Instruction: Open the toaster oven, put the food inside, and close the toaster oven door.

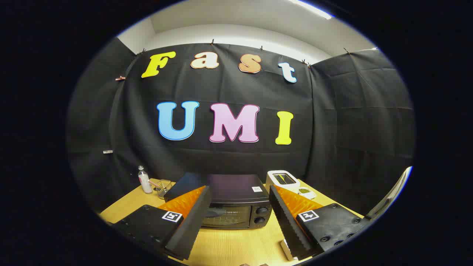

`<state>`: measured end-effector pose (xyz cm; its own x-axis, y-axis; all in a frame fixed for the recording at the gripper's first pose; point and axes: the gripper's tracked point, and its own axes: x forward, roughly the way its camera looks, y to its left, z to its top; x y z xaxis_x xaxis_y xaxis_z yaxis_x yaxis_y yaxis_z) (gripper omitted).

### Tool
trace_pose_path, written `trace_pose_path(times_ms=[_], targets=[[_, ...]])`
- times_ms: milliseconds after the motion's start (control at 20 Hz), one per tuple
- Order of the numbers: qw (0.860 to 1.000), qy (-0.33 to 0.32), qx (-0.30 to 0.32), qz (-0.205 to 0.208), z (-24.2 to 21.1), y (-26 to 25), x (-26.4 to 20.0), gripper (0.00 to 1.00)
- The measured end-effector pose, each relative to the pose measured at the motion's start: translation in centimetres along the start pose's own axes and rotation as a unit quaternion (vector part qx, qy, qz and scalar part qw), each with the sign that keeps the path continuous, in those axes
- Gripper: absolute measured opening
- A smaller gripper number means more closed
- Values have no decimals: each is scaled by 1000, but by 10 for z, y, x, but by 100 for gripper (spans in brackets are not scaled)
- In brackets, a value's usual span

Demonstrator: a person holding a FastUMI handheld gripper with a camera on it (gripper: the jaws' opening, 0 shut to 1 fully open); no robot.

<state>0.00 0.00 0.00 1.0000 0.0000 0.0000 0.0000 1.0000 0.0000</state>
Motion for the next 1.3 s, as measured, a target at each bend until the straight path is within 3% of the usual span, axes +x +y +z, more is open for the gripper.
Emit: trace_pose_path(times_ms=[600, 1300], targets=[[1000, 7, 4, -11, -5, -2, -11, 97], [1000, 19, 1, 8, -13, 17, -7, 97]])
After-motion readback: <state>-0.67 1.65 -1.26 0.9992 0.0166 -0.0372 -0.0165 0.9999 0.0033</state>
